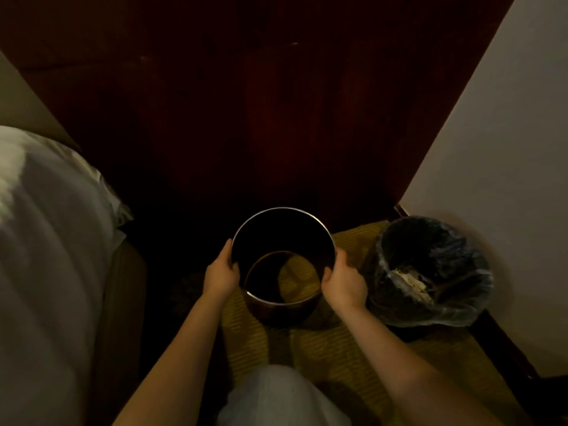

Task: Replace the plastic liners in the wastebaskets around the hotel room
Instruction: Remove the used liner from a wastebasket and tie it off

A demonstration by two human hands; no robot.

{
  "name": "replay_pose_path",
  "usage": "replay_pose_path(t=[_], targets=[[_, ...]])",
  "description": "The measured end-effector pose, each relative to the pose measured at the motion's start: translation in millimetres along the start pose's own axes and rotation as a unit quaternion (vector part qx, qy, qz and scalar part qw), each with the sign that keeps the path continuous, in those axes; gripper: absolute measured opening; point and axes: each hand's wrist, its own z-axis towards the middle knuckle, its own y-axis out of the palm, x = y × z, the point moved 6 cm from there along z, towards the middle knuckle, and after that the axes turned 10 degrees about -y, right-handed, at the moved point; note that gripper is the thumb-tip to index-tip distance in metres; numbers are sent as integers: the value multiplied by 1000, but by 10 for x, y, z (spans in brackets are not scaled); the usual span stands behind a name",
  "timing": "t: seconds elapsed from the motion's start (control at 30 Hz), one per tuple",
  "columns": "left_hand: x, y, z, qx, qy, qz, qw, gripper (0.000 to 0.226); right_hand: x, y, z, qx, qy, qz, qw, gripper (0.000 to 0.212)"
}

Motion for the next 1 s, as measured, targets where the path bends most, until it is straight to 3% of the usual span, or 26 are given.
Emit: replay_pose_path(t=[0.13, 0.23, 0.37, 0.47, 0.57, 0.7, 0.8, 0.9, 1.0], targets=[[20, 69, 104, 10, 5, 54, 998, 70, 63, -8, 164, -44, -23, 44, 998, 54], [56, 115, 105, 40, 22, 199, 979, 87, 87, -9, 188, -83, -38, 56, 994, 64], [525, 395, -67, 71, 138, 263, 952, 84, 144, -172, 121, -99, -99, 50, 989, 55], [1064, 747, -270, 49, 238, 255, 936, 69, 254, -525, -18, -31, -163, 25, 986, 40], [1560, 1221, -591, -31, 335, 241, 910, 51, 558, -974, -216, 91, -217, -15, 972, 30], [1903, 1888, -1027, -144, 401, 257, 867, 35, 1316, -1408, -476, 172, -179, -65, 967, 23], [1923, 2264, -1232, -182, 394, 276, 857, 36, 1779, -1503, -621, 126, -137, -84, 979, 29], [1756, 2503, -1357, -188, 392, 299, 850, 39, 1977, -1374, -709, 41, -155, -112, 981, 43], [1542, 2648, -1414, -184, 404, 410, 797, 45, 2055, -1218, -705, -3, -192, -165, 967, 51]])
